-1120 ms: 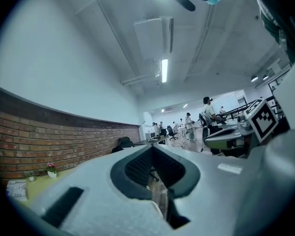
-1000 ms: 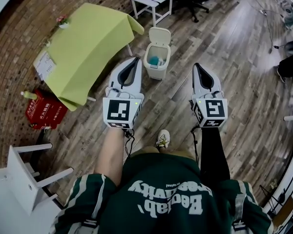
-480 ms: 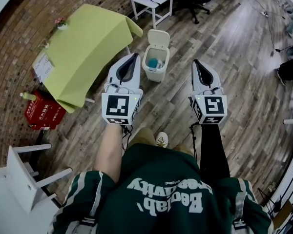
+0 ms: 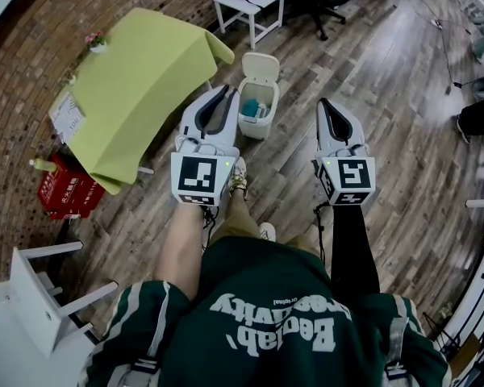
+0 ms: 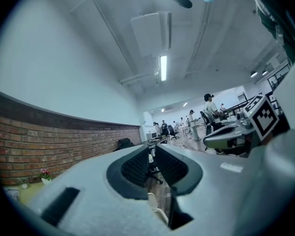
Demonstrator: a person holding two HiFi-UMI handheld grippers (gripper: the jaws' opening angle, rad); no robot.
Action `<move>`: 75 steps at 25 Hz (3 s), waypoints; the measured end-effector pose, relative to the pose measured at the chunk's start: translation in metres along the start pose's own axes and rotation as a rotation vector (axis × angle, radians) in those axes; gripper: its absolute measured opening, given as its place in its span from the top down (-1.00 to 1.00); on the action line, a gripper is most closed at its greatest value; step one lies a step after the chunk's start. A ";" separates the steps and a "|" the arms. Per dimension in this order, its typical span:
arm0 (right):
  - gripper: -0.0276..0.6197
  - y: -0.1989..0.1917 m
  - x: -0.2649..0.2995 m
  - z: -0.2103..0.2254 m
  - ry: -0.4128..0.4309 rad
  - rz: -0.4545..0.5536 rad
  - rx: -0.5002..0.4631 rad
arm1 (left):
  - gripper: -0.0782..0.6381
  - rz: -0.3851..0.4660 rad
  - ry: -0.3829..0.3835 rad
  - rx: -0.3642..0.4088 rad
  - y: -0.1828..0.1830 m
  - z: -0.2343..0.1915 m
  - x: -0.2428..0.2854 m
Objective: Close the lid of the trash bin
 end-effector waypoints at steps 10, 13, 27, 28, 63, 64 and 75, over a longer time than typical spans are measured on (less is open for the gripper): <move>0.91 -0.007 0.067 0.010 -0.012 -0.018 0.005 | 0.76 -0.002 0.014 -0.006 -0.019 -0.049 0.049; 0.91 -0.006 0.090 0.012 -0.013 -0.020 -0.001 | 0.76 0.004 0.009 -0.016 -0.024 -0.067 0.069; 0.88 -0.031 0.222 0.023 0.013 -0.066 0.012 | 0.76 -0.025 -0.073 -0.023 -0.064 -0.155 0.181; 0.88 -0.032 0.231 0.023 0.010 -0.071 0.017 | 0.76 -0.032 -0.082 -0.020 -0.068 -0.161 0.189; 0.88 -0.062 0.391 0.058 0.012 -0.209 0.001 | 0.76 -0.104 -0.215 -0.066 -0.131 -0.248 0.323; 0.88 -0.062 0.395 0.062 0.032 -0.204 -0.001 | 0.76 -0.107 -0.194 -0.057 -0.130 -0.246 0.325; 0.88 -0.062 0.447 0.117 0.259 -0.163 -0.028 | 0.76 -0.148 0.068 -0.011 -0.117 -0.230 0.352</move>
Point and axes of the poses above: the fingertips, and each gripper's own axes: x forward along the fingers, z to its right, y out of its top, the point moved 6 cm from there along -x, backward along the fingers, and after that the axes turned 1 degree about z, right-handed, at the moved point
